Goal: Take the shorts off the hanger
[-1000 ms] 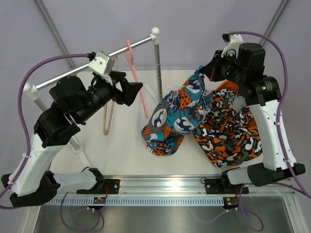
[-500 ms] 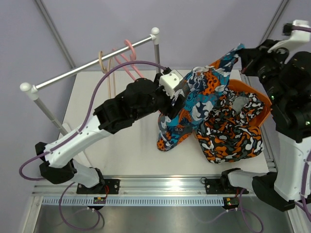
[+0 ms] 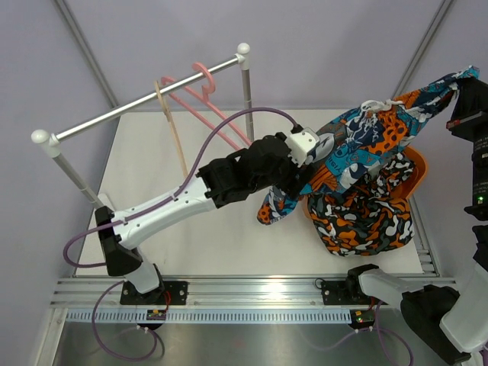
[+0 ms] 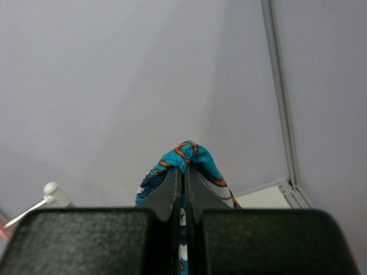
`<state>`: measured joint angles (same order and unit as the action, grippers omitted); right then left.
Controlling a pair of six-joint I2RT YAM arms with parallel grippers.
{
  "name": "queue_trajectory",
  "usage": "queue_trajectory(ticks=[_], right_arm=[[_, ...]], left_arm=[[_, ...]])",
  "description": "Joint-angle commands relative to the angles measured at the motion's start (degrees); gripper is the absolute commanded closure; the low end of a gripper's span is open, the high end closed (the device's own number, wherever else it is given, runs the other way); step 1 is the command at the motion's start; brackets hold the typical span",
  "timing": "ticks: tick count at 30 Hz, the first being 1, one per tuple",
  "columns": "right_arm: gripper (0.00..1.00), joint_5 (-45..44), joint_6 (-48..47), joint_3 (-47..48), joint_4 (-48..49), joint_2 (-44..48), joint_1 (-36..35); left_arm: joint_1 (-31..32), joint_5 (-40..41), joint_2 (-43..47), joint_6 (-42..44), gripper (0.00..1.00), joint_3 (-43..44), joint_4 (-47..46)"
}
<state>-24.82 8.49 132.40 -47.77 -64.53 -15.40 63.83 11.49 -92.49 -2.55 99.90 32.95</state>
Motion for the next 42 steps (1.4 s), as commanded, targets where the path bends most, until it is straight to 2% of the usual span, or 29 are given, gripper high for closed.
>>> queue_trajectory(ticks=[1,6,10,14,19,25,28,29,31,33,37,42], right_arm=[[1.0,-6.0,-2.1,1.3,4.6,0.5,-0.2],[1.0,-7.4,-2.5,0.2,3.6,1.4,-0.2],[1.0,-8.1,-2.3,-4.9,3.6,2.7,-0.2],[1.0,-11.6,-2.6,-7.3,2.2,2.1,-0.2],[1.0,-15.9,-2.8,-11.2,0.0,0.8,-0.2],[1.0,-16.0,4.5,-29.7,0.7,2.0,1.7],[1.0,-4.8,10.2,-39.8,2.1,2.0,8.5],[1.0,2.9,11.4,-45.0,4.1,2.0,14.2],[1.0,8.3,13.2,-51.1,5.8,0.6,18.3],[1.0,10.0,14.6,-54.3,8.1,-0.8,20.8],[1.0,21.4,17.5,-61.1,12.7,-6.3,26.0],[1.0,24.1,19.5,-64.9,16.4,-10.4,27.4]], left_arm=[[0.4,-2.0,-1.6,-1.2,0.21,2.8,-4.6],[1.6,-6.6,-8.0,-0.2,0.21,8.8,-5.1],[2.3,-14.0,-14.6,0.7,0.2,17.6,-4.6],[2.9,-17.4,-22.6,1.7,0.2,26.6,-1.7],[2.9,-15.5,-30.4,1.2,0.2,31.1,0.0],[2.9,-12.5,-34.8,-0.4,0.2,30.9,1.0],[2.5,-12.2,-36.3,-1.1,0.2,31.0,2.4],[2.4,-12.0,-36.5,-1.3,0.2,30.7,2.6],[2.4,-11.2,-35.8,-1.2,0.2,29.0,2.1],[2.4,-9.9,-33.3,-1.3,0.2,26.4,0.7],[2.4,-9.6,-28.2,-0.7,0.2,22.3,-3.2],[2.5,-8.3,-22.2,0.3,0.2,22.7,-3.5]])
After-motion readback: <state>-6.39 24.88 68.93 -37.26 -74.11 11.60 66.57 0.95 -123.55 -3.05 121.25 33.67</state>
